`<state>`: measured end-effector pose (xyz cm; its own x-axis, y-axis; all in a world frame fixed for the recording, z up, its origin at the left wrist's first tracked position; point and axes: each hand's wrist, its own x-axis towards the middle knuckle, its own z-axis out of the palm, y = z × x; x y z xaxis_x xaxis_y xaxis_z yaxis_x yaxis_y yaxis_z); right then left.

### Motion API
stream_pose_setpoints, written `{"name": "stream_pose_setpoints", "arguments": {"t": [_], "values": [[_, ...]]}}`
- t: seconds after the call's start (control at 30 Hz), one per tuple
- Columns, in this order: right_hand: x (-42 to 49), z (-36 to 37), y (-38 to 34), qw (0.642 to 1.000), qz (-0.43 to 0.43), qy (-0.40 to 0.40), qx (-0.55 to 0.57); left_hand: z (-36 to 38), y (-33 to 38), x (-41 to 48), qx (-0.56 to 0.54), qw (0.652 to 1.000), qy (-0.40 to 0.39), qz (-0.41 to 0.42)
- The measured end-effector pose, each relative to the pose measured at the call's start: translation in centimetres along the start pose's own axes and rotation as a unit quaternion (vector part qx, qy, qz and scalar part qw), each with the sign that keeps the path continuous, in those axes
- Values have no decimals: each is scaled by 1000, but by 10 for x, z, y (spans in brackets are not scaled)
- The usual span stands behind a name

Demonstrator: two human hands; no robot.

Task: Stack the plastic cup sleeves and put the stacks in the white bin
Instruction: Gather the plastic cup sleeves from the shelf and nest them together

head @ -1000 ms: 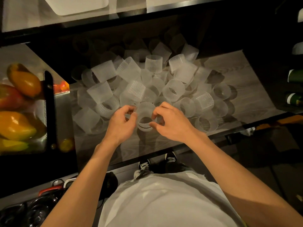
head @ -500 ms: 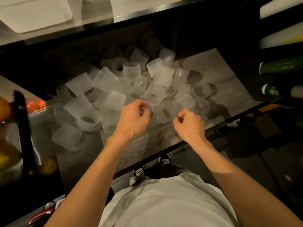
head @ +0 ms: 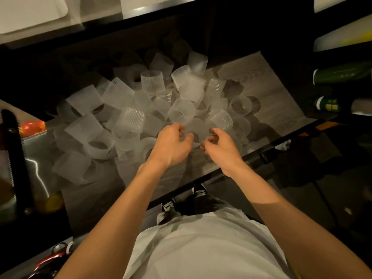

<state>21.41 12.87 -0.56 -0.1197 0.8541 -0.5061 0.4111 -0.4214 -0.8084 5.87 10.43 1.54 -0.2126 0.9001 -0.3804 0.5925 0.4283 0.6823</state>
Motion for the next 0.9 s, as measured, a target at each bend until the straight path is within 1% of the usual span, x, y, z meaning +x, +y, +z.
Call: {"name": "stream_pose_setpoints", "arguments": {"t": [0.07,0.17,0.3,0.43,0.6,0.73,0.83,0.9], "values": [[-8,1,-12,998,-56,-34,-20,-18,1,-6,-18,999,39,4],[-16,7,-32,989,-122,-78,-28,-49,-10,-17,-95,992,87,-1],[-21,24,-54,975,-148,-159,-53,-84,-36,-40,-195,974,106,-51],[-24,49,-59,952,-175,-217,-127,-97,-66,-59,-219,965,115,-87],[-26,61,-53,930,-194,-219,-222,-88,-84,-66,-218,966,100,-99],[-25,56,-49,924,-188,-217,-253,-80,-88,-62,-231,962,96,-112],[-23,53,-44,926,-182,-212,-255,-76,-91,-57,-205,969,76,-111],[-21,51,-41,924,-186,-200,-268,-73,-92,-53,-164,977,78,-109]]}}
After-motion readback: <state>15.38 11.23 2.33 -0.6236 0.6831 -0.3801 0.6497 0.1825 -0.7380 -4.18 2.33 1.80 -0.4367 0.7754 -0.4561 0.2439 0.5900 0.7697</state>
